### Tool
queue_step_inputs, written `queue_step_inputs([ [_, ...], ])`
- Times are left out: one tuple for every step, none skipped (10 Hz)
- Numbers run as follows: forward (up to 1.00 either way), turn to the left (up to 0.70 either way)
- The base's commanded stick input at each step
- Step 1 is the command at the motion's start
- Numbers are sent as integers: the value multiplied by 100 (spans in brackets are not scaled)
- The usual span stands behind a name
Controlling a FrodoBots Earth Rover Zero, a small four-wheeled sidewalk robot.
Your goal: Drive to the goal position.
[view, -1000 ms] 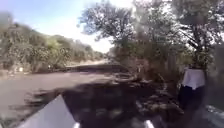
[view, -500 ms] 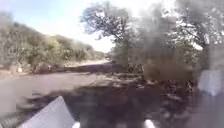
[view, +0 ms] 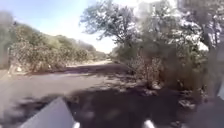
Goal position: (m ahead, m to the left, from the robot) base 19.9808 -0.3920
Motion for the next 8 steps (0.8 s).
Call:
queue_step_inputs([
  [50, 0],
  [50, 0],
  [50, -3],
  [50, -17],
  [50, -40],
  [50, -27],
  [50, 0],
  [50, 0],
])
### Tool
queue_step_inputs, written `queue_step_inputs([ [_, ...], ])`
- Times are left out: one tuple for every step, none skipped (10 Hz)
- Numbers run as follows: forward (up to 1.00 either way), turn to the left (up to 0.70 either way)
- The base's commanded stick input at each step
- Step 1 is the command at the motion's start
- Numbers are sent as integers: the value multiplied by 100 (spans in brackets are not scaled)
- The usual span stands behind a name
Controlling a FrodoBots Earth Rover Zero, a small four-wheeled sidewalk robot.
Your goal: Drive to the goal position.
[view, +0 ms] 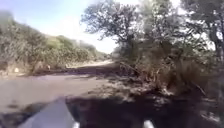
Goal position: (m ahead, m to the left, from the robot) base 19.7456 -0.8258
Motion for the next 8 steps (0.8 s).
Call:
queue_step_inputs([
  [50, 0],
  [50, 0],
  [50, 0],
  [50, 0],
  [50, 0],
  [50, 0],
  [50, 0],
  [50, 0],
])
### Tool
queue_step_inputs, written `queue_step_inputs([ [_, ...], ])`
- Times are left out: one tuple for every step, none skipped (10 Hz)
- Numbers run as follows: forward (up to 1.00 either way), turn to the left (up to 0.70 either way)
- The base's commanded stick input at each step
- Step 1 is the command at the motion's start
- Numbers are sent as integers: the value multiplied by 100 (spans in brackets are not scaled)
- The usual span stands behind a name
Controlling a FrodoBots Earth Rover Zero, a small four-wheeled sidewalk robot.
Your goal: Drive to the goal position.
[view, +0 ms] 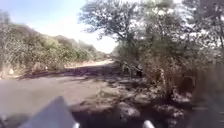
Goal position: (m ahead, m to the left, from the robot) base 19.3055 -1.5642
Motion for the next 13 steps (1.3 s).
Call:
queue_step_inputs([
  [50, 0],
  [50, 0],
  [50, 0],
  [50, 0],
  [50, 0],
  [50, 0],
  [50, 0],
  [50, 0],
  [50, 0],
  [50, 0],
  [50, 0],
  [50, 0],
  [50, 0],
])
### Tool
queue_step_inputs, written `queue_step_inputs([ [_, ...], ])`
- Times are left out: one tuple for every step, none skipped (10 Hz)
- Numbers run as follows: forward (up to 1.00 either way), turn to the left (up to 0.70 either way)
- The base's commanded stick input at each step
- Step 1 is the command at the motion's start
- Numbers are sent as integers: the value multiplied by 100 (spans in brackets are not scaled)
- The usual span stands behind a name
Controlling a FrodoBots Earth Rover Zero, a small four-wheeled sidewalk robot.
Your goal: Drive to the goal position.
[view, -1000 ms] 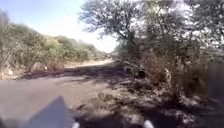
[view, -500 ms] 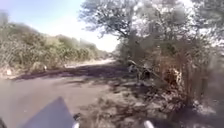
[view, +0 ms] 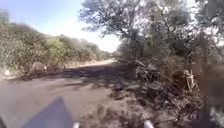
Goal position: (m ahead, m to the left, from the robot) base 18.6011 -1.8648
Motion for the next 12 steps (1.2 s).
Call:
queue_step_inputs([
  [50, 0],
  [50, 0],
  [50, 0],
  [50, 0],
  [50, 0],
  [50, 0],
  [50, 0],
  [50, 0],
  [50, -27],
  [50, -50],
  [50, -50],
  [50, -50],
])
